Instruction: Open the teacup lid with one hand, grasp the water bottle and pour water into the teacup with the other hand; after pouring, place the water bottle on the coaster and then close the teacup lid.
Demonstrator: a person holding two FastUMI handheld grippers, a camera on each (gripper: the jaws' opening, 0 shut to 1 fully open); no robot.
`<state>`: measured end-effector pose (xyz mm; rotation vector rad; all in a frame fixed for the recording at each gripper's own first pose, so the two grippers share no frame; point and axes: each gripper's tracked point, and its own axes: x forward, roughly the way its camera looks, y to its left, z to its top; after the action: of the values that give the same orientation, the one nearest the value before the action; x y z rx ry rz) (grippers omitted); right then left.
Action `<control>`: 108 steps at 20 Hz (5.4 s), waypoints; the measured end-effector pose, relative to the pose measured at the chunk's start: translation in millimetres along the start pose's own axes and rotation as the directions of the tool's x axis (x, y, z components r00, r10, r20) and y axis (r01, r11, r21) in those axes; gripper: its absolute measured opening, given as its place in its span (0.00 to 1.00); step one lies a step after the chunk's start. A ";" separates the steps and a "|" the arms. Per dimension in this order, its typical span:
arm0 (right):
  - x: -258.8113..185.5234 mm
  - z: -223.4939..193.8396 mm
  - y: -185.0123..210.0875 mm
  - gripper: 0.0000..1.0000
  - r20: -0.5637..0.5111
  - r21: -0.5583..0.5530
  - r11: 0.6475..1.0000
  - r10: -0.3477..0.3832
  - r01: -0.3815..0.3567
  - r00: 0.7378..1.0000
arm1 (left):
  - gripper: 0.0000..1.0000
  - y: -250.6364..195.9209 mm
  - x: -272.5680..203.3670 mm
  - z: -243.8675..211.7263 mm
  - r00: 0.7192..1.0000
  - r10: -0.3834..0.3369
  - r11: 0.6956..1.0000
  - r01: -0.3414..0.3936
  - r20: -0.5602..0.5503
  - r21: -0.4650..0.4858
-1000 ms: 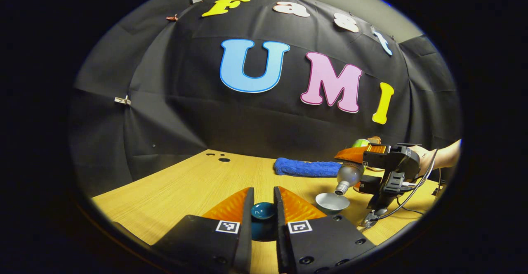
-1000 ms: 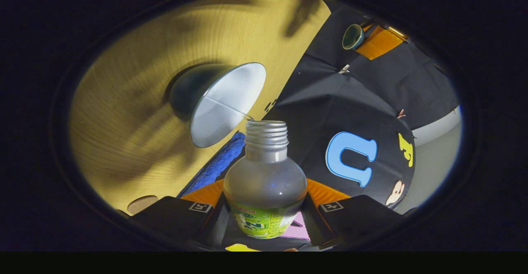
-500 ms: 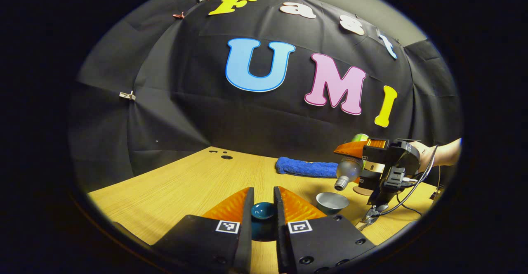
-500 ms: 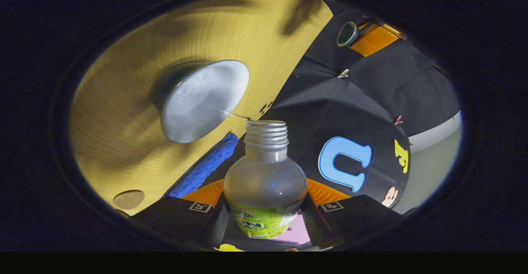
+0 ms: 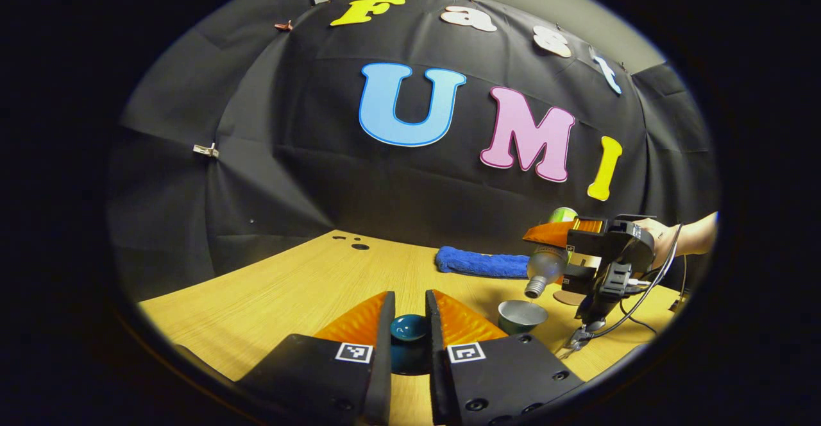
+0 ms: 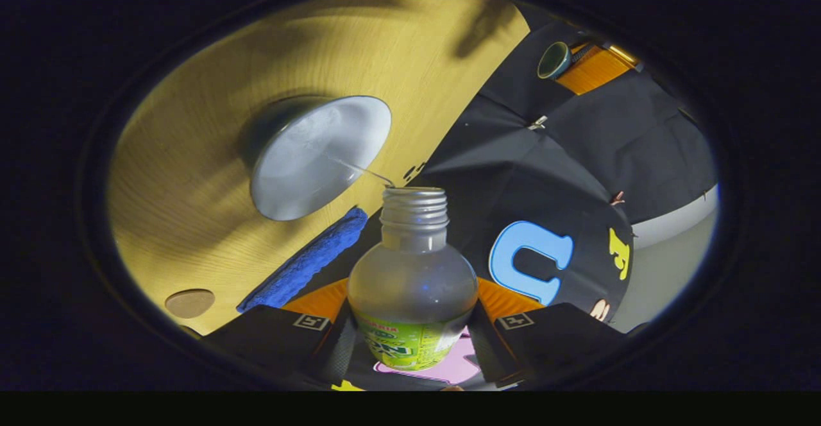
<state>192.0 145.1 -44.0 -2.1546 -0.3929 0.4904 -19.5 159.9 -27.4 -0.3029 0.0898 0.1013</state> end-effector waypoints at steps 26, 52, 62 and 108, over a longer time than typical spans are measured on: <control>-22.1 -10.6 9.1 0.80 -0.054 0.207 0.978 0.031 -0.019 0.998 | 0.28 -20.1 -8.6 18.4 1.000 0.007 0.996 -0.008 0.014 0.084; -80.7 -135.9 36.5 0.80 -0.262 0.889 -0.353 0.134 0.293 0.956 | 0.28 -103.8 -27.5 22.9 0.988 -0.149 0.983 0.145 0.025 0.116; -41.2 -138.6 130.6 0.81 -0.221 0.739 -0.604 0.201 0.298 0.954 | 0.29 -90.4 -43.5 23.6 0.993 -0.107 0.990 0.103 0.038 0.098; -203.7 -85.4 120.6 0.98 -0.382 0.705 -0.540 0.257 0.460 0.888 | 0.29 -174.2 113.6 -54.3 0.960 -0.225 0.942 0.257 -0.164 0.213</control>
<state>67.4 -73.3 -53.8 -0.0390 0.1828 -0.0129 108.7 -12.1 -39.7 -0.0836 0.1990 -0.1748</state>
